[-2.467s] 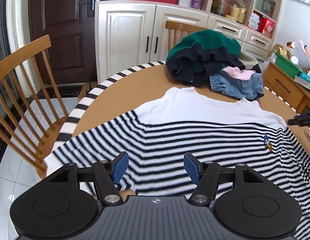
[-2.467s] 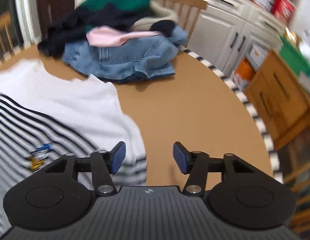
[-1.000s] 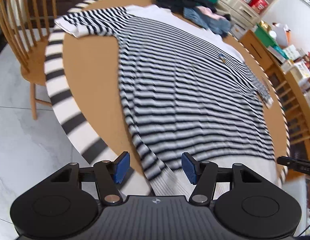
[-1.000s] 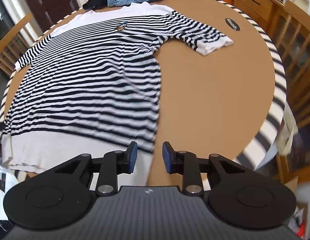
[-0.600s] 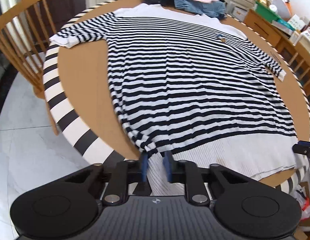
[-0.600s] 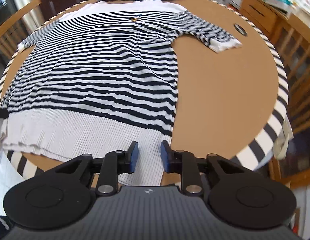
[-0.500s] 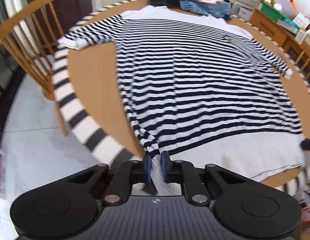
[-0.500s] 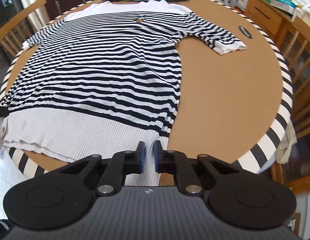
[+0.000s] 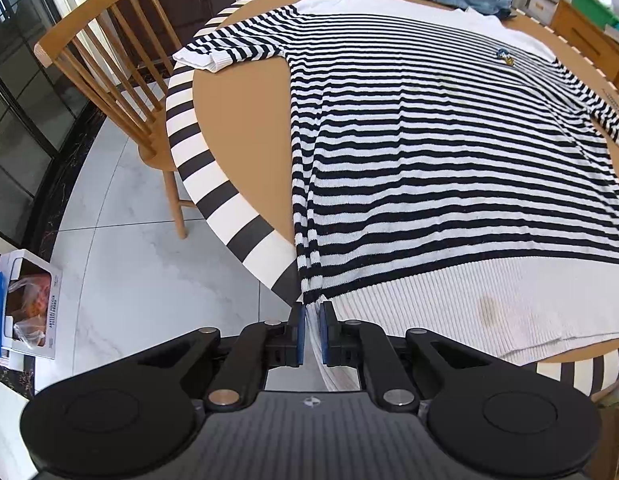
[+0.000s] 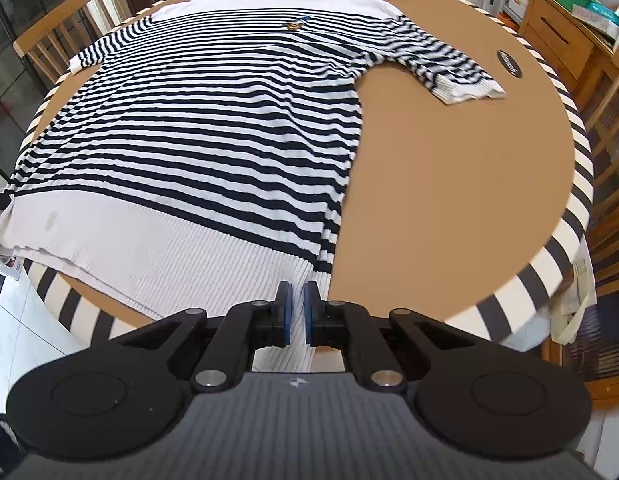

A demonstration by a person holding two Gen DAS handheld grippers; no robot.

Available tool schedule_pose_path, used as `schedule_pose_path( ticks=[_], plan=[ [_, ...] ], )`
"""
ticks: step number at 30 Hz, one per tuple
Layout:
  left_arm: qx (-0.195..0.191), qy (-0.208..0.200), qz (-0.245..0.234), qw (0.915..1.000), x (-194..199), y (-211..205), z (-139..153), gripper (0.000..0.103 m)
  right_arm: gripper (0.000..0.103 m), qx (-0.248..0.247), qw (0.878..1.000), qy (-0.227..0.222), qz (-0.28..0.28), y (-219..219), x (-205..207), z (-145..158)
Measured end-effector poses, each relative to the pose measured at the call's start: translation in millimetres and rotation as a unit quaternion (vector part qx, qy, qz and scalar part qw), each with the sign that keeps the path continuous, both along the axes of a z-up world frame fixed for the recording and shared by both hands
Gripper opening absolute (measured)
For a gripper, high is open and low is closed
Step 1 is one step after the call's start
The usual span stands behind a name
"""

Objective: Fold clothes

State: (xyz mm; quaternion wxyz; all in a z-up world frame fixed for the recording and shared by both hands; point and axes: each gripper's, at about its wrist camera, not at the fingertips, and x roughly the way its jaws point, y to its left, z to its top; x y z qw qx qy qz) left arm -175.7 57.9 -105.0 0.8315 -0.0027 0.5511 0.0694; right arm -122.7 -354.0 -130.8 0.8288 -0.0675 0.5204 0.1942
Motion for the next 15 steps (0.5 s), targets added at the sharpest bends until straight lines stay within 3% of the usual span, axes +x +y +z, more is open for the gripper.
schedule_pose_path(
  ticks=[6,9,12,14,15],
  plan=[
    [-0.019,0.014,0.001,0.9997,7,7,0,0.009,0.009,0.001,1.000,0.009,-0.011,1,-2,0],
    [-0.040,0.022,0.008,0.9989,5,15,3,0.009,0.017,-0.004,0.999,0.013,-0.029,-2,0,7],
    [-0.060,0.021,0.016,0.9978,0,23,15,0.012,0.022,0.006,0.998,-0.019,-0.053,-15,11,26],
    [-0.060,0.002,0.018,0.9980,0,25,28,0.016,0.038,0.016,0.996,-0.044,-0.071,-24,20,39],
    [-0.059,-0.013,0.019,0.9980,3,26,35,0.019,0.038,0.023,0.995,-0.060,-0.077,-27,28,42]
  ],
)
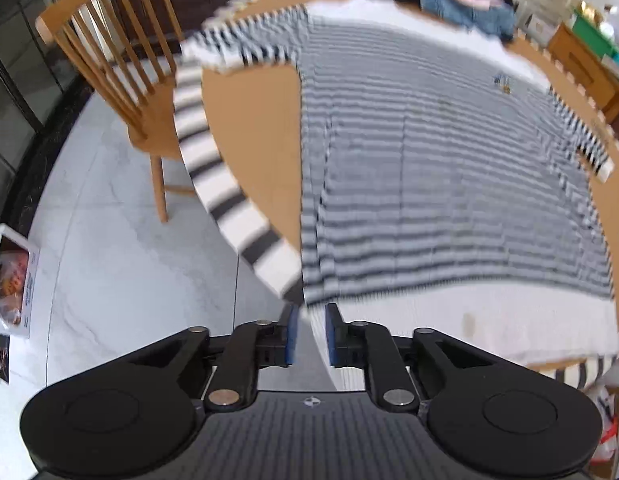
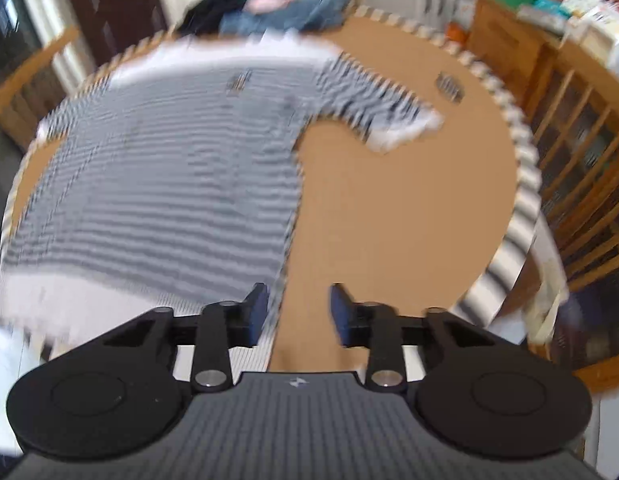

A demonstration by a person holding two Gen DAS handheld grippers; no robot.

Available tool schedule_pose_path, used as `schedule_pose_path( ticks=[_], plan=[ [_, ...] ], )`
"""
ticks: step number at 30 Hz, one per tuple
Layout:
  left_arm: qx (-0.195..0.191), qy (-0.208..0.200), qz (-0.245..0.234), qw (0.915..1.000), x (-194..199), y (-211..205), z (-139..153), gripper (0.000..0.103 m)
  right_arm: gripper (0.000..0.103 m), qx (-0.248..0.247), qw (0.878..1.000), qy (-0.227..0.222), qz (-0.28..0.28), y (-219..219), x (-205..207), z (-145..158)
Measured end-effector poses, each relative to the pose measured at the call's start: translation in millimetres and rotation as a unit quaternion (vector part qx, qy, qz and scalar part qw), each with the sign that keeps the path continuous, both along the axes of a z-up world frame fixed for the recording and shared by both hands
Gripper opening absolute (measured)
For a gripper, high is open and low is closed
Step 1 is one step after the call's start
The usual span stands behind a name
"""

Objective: Fold clothes

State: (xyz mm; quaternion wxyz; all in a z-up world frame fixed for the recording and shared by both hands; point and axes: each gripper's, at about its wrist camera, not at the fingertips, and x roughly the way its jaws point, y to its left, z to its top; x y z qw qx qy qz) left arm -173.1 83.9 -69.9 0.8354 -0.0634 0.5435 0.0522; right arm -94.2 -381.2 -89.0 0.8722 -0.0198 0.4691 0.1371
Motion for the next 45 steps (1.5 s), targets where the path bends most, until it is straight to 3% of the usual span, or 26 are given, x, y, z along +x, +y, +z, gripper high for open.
schedule_pose_path(
  ticks=[5,10,14,18,21,24,26,29,32,38,41,45],
  plan=[
    [-0.037,-0.091,-0.028,0.9948,46,-25,14,0.027,0.034,0.033,0.998,-0.056,-0.020,10,62,-10],
    [-0.080,-0.105,-0.060,0.9894,112,-87,-17,0.027,0.033,0.026,0.991,-0.078,-0.108,11,140,-31],
    [-0.094,-0.112,-0.044,0.9882,134,-107,-30,0.027,0.034,-0.006,0.988,-0.054,-0.145,-3,174,-44],
    [-0.084,-0.101,-0.035,0.9908,141,-97,-36,0.027,0.027,-0.050,0.992,-0.037,-0.111,-5,180,-61],
    [-0.061,-0.095,-0.032,0.9930,145,-72,-35,0.028,0.028,-0.072,0.992,-0.036,-0.101,-9,176,-65],
    [-0.040,-0.098,-0.023,0.9941,156,-37,-27,0.031,0.028,-0.104,0.988,-0.037,-0.112,-14,178,-58],
    [-0.026,-0.105,-0.018,0.9939,171,-9,-19,0.033,0.029,-0.092,0.987,-0.063,-0.119,-18,184,-44],
    [-0.013,-0.120,-0.022,0.9924,207,23,-7,0.036,0.032,-0.037,0.987,-0.092,-0.126,-18,202,-25],
    [0.000,-0.149,-0.066,0.9867,256,38,3,0.041,0.032,0.001,0.988,-0.104,-0.115,4,237,-16],
    [0.031,-0.161,-0.153,0.9745,360,37,-16,0.045,0.033,-0.034,0.992,-0.097,-0.071,78,322,-39],
    [0.044,-0.147,-0.170,0.9733,400,37,-33,0.046,0.035,-0.037,0.994,-0.076,-0.072,105,361,-56],
    [0.020,-0.132,-0.165,0.9773,435,46,-51,0.048,0.036,-0.048,0.995,-0.050,-0.079,127,396,-74]
  ],
)
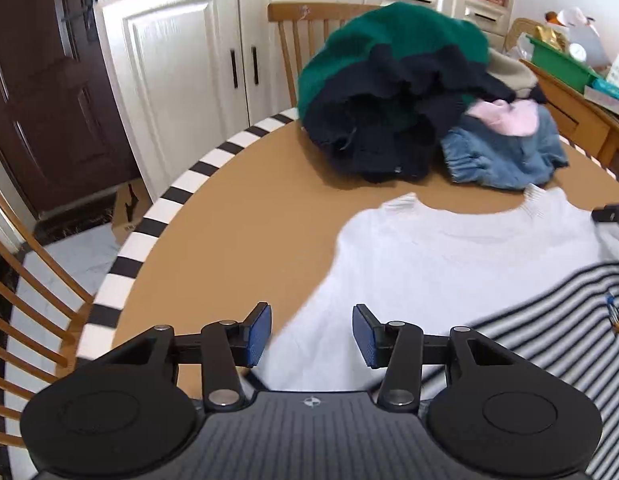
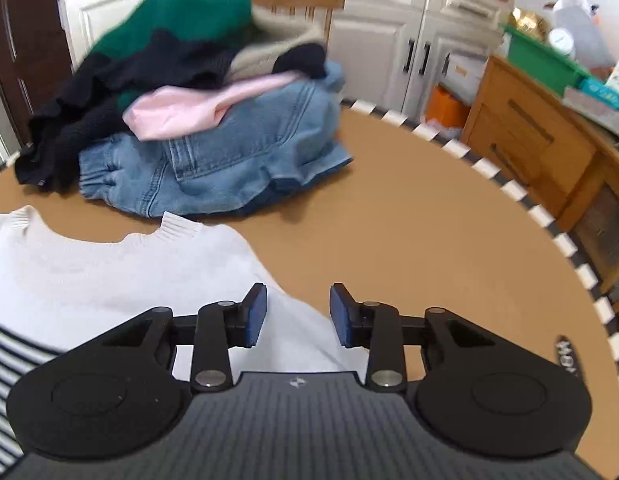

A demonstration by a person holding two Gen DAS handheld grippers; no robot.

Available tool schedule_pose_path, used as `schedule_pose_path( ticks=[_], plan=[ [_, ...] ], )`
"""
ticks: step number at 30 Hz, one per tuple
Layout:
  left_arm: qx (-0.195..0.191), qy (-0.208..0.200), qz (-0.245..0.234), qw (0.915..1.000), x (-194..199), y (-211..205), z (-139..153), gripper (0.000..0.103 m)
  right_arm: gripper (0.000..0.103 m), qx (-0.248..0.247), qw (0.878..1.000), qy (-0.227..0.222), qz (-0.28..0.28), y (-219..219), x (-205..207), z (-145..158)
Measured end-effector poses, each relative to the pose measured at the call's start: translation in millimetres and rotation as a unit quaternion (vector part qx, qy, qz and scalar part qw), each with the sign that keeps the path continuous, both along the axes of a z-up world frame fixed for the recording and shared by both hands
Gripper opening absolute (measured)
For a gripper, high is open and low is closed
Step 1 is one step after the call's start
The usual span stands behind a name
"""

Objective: Fold clothes

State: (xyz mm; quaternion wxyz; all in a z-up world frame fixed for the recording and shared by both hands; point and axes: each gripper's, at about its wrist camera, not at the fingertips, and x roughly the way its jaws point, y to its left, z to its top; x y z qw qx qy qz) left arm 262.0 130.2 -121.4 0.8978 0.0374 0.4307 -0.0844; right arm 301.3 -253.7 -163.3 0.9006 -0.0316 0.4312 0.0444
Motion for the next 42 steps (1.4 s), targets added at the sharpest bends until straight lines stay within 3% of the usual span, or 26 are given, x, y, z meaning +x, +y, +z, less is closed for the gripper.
schedule_pose_path(
  ticks=[1,4,5,9,12,15,17,19,21,23,26,29,35,40,42],
  plan=[
    [-0.008,0.006,0.004,0.9999,4,4,-3,0.048,0.035,0.003,1.000,0.008,-0.004,3,6,-4],
    [-0.018,0.007,0.009,0.9998,12,8,-13,0.043,0.007,0.019,1.000,0.018,-0.013,9,15,-5],
    [-0.012,0.002,0.004,0.9999,12,7,-14,0.042,0.006,0.018,1.000,0.022,-0.013,12,17,-5],
    [-0.010,-0.002,0.003,0.9999,18,6,-15,0.025,0.004,-0.054,0.998,0.012,0.012,29,25,-7],
    [-0.022,-0.002,0.027,0.9994,25,8,-14,0.025,0.004,-0.057,0.998,0.010,-0.002,30,33,-7],
    [-0.005,-0.001,0.018,0.9998,26,4,-14,0.027,0.005,-0.076,0.997,0.006,0.005,35,33,-8],
    [0.006,0.006,0.011,0.9999,26,3,-12,0.033,0.012,-0.080,0.997,0.007,0.007,35,31,-6],
    [0.004,0.017,0.017,0.9997,26,9,-8,0.046,0.016,-0.062,0.998,0.006,0.000,28,25,1],
    [0.004,0.013,0.027,0.9995,21,20,0,0.048,0.020,-0.046,0.999,-0.011,-0.004,21,9,12],
    [0.000,0.006,0.047,0.9989,11,35,9,0.053,0.038,-0.033,0.999,-0.037,-0.003,15,-11,24],
    [-0.014,0.012,0.071,0.9973,-11,55,18,0.053,0.036,0.008,0.997,-0.070,0.007,7,-52,41],
    [-0.011,0.014,0.079,0.9967,-39,64,26,0.053,0.038,0.087,0.992,-0.091,0.006,8,-96,51],
    [0.033,0.035,0.031,0.9984,-68,51,25,0.053,0.038,0.198,0.979,-0.058,0.004,43,-167,44],
    [0.090,0.053,-0.041,0.9937,-65,37,19,0.053,0.038,0.220,0.975,-0.035,-0.006,91,-205,49],
    [0.091,0.052,-0.077,0.9915,-61,36,17,0.053,0.038,0.227,0.973,-0.037,-0.019,113,-217,54]
  ],
)
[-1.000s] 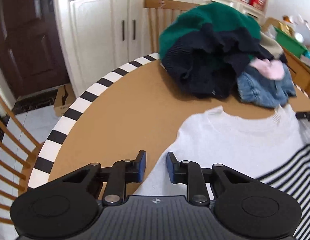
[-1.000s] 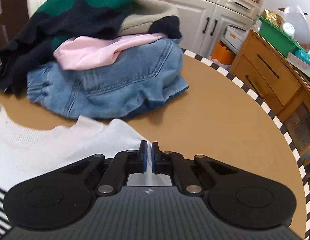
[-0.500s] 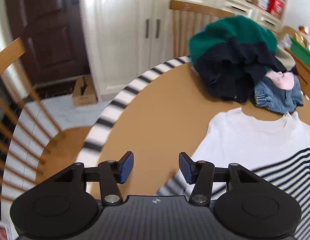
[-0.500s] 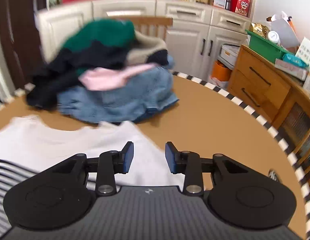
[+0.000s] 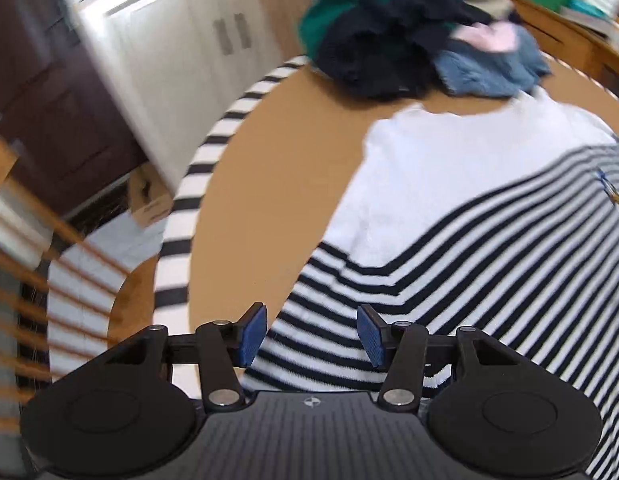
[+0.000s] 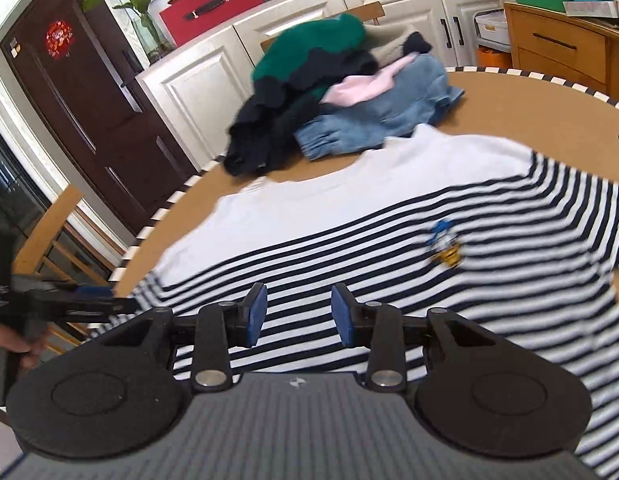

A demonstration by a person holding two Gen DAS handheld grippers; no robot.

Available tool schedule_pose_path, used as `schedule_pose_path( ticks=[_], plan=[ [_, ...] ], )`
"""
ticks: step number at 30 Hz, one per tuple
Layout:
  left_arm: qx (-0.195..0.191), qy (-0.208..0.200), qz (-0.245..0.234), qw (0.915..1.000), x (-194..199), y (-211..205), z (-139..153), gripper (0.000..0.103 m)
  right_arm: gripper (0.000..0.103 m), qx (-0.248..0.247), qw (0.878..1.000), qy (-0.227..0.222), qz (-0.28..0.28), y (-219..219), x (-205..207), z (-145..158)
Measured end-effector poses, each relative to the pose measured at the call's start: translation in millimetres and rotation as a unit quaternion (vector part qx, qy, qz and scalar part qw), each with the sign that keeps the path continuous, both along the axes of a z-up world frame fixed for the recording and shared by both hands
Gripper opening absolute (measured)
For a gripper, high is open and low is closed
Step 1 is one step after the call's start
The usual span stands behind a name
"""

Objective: Fold clothes
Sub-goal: 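Grasp the sweater hem edge with the right gripper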

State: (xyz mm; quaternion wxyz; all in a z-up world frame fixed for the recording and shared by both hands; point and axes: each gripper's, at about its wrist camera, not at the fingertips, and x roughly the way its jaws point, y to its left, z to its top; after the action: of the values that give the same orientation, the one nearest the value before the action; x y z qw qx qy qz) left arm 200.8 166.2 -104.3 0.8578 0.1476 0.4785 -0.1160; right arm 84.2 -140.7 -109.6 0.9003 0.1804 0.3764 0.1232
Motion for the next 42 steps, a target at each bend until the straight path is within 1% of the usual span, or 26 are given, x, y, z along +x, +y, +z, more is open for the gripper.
schedule_pose_path(
  ticks=[3,6,7,8,10,12,14,17,19,22,23,25,26,29,31,32,34,36,37,38,40,41,42],
  plan=[
    [-0.027,0.010,-0.053,0.9982,5,9,1,0.053,0.038,0.018,0.999,0.008,-0.037,34,-16,6],
    [-0.053,0.019,-0.086,0.9947,5,25,4,0.054,0.038,0.043,0.993,0.032,-0.109,71,-33,6],
    [-0.063,0.024,-0.103,0.9924,5,30,4,0.055,0.038,0.049,0.991,0.040,-0.120,85,-35,3],
    [-0.065,0.028,-0.118,0.9905,4,34,4,0.056,0.038,0.054,0.989,0.049,-0.131,99,-38,0],
    [-0.059,0.034,-0.140,0.9879,5,40,2,0.056,0.038,0.065,0.984,0.066,-0.151,127,-44,-7],
    [-0.059,0.043,-0.158,0.9847,7,47,-2,0.056,0.038,0.075,0.982,0.080,-0.151,145,-48,-11],
    [-0.065,0.054,-0.166,0.9826,10,54,-6,0.056,0.038,0.082,0.981,0.092,-0.153,161,-51,-13],
    [-0.075,0.067,-0.176,0.9793,14,66,-10,0.056,0.036,0.123,0.973,0.113,-0.158,170,-52,-19],
    [-0.080,0.077,-0.179,0.9777,16,74,-13,0.056,0.034,0.139,0.968,0.129,-0.165,178,-51,-24],
    [-0.092,0.094,-0.186,0.9737,16,91,-13,0.056,0.033,0.164,0.959,0.149,-0.178,189,-51,-31],
    [-0.097,0.100,-0.189,0.9720,16,96,-12,0.056,0.033,0.169,0.957,0.155,-0.179,195,-51,-32],
    [-0.108,0.115,-0.195,0.9680,16,109,-11,0.056,0.033,0.154,0.955,0.173,-0.187,209,-51,-32],
    [-0.114,0.123,-0.198,0.9656,16,116,-10,0.056,0.033,0.143,0.955,0.176,-0.192,217,-51,-31],
    [-0.128,0.148,-0.229,0.9535,16,130,-12,0.054,0.033,0.114,0.953,0.178,-0.215,242,-51,-29],
    [-0.129,0.159,-0.250,0.9464,16,137,-12,0.050,0.033,0.096,0.945,0.189,-0.250,258,-53,-30],
    [-0.133,0.169,-0.257,0.9421,17,141,-12,0.049,0.033,0.095,0.941,0.189,-0.264,266,-55,-31],
    [-0.148,0.194,-0.270,0.9314,19,149,-14,0.040,0.034,0.094,0.935,0.189,-0.286,278,-58,-34],
    [-0.152,0.201,-0.287,0.9242,19,154,-16,0.035,0.033,0.095,0.928,0.188,-0.307,286,-62,-37],
    [-0.153,0.204,-0.290,0.9222,19,156,-16,0.032,0.033,0.096,0.925,0.187,-0.318,289,-64,-38],
    [-0.155,0.208,-0.294,0.9200,19,157,-17,0.030,0.033,0.096,0.921,0.186,-0.327,292,-65,-39],
    [-0.162,0.234,-0.299,0.9108,17,157,-18,0.022,0.031,0.092,0.919,0.185,-0.335,294,-67,-38],
    [-0.160,0.241,-0.303,0.9079,15,156,-19,0.021,0.032,0.090,0.918,0.184,-0.338,295,-66,-38],
    [-0.159,0.236,-0.308,0.9079,13,155,-19,0.020,0.032,0.090,0.919,0.183,-0.338,296,-65,-39]
  ],
)
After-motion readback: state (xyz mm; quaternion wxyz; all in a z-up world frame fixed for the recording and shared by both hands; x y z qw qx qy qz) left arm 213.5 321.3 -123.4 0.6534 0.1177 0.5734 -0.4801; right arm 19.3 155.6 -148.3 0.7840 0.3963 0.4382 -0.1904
